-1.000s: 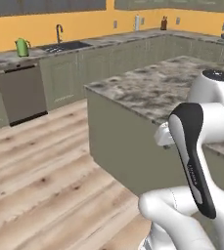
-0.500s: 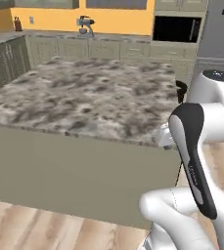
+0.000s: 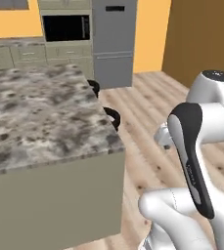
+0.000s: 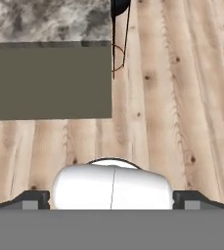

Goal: Navigate to the stand mixer.

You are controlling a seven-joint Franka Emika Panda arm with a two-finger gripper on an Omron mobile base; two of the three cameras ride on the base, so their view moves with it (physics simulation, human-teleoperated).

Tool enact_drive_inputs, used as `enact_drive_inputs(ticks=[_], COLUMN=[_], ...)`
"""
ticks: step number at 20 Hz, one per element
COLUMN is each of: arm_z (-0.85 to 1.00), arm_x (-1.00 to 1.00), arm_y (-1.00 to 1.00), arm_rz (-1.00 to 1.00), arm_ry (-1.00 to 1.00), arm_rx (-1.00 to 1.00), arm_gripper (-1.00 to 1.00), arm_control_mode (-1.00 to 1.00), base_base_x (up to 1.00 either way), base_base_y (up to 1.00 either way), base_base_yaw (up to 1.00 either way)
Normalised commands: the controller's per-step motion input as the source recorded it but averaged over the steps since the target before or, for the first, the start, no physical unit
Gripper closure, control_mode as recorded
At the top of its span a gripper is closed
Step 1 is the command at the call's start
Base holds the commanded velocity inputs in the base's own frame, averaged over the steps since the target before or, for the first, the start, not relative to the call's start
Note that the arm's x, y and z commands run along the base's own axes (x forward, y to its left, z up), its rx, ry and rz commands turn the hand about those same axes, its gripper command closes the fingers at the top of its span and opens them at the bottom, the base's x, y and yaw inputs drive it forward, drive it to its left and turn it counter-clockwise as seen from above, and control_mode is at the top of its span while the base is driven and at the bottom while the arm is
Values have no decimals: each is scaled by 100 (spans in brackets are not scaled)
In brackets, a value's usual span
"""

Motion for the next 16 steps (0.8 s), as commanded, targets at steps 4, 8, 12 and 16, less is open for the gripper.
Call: enact_drive_inputs(ticks=[4,8,12,16], arm_z=[0,0,0,0], arm_x=[0,0,0,0], arm_y=[0,0,0,0], arm_rz=[0,0,0,0], arm_ry=[0,0,0,0], arm_rx=[0,0,0,0], arm_gripper=[-100,-100,-100,-100], arm_control_mode=[100,100,100,100], base_base_x=[12,36,76,83], base_base_y=[-95,-100,-100,-100], base_base_yaw=[-31,-15,-2,0])
